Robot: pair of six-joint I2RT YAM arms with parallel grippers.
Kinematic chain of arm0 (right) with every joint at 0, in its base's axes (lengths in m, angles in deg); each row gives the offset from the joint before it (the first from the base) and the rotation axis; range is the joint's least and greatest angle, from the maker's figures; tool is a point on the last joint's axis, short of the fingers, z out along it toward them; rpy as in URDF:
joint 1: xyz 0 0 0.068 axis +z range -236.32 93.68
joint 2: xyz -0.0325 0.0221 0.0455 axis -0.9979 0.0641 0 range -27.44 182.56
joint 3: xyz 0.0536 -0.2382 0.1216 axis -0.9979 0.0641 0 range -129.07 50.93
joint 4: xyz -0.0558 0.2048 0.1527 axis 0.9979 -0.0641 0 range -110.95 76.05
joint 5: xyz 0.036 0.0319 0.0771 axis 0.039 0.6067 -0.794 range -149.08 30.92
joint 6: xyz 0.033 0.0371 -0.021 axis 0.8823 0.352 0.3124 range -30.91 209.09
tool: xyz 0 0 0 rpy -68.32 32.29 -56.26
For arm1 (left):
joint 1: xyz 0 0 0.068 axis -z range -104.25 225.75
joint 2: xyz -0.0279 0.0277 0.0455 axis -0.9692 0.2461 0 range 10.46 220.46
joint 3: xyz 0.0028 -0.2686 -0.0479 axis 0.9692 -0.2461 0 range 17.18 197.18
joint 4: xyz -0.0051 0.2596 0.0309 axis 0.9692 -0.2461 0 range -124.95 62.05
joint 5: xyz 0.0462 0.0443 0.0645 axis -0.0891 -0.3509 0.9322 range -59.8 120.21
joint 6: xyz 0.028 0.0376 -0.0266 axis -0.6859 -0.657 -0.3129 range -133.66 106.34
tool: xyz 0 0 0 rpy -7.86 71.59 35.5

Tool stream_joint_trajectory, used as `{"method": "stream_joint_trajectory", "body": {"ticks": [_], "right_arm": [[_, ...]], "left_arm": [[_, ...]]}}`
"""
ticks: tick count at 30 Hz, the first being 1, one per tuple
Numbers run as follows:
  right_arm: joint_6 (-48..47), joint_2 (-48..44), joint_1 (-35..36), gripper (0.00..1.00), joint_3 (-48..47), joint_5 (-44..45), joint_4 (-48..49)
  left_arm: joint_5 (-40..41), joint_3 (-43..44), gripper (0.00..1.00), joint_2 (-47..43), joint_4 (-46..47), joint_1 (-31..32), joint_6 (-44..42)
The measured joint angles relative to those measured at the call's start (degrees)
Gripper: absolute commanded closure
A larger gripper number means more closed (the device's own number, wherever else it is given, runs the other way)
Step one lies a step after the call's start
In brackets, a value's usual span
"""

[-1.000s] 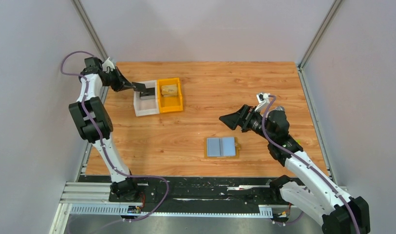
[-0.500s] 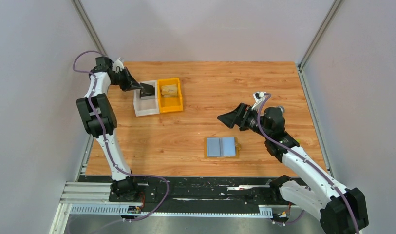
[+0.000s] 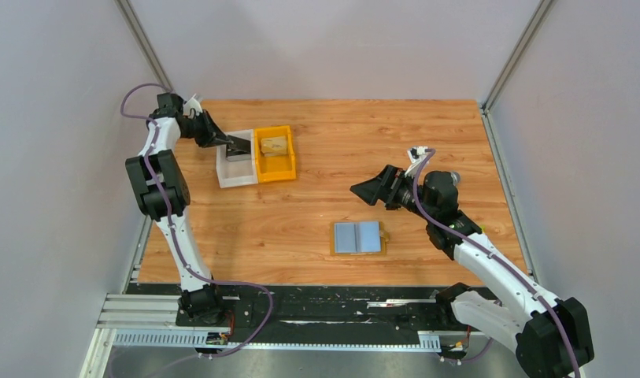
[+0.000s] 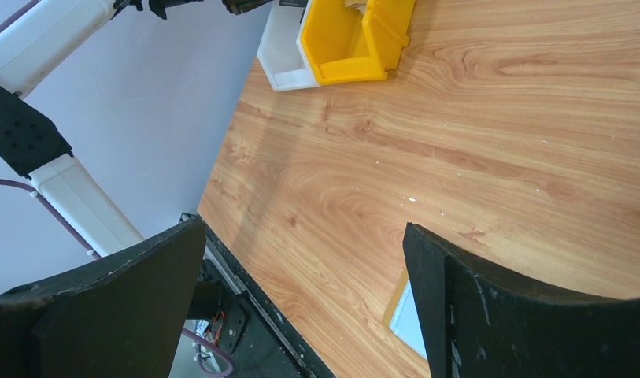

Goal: Take the credit cards out of the card holder
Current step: Place the credit card in the storage box.

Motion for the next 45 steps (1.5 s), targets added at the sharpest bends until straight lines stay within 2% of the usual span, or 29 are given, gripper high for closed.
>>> {"method": "stream_joint_trajectory", "body": {"ticks": [13, 25, 33, 39, 45], "right_arm": [[-0.09, 0.11, -0.13, 0.00, 0.00, 0.02, 0.00], [0.20, 0.81, -0.17, 0.00, -0.20, 0.52, -0.68], [-0.02, 1.99, -0.17, 0.00, -4.37, 3.96, -8.24], [-2.05, 5.99, -0.26, 0.01, -9.90, 7.65, -19.50], [-2.64, 6.29, -0.28, 0.11, -10.38, 6.36, -24.74]], "left_arm": [[0.98, 1.05, 0.62, 0.57, 0.90, 0.15, 0.24], [1.92, 4.02, 0.60, 0.74, 0.59, 0.33, 0.31], [3.63, 3.56, 0.60, 0.11, 0.57, 0.33, 2.56], [4.63, -3.17, 0.60, -7.32, 0.57, 1.01, 4.66], [6.82, -9.07, 0.60, -18.36, -0.31, 5.44, 5.20]]}}
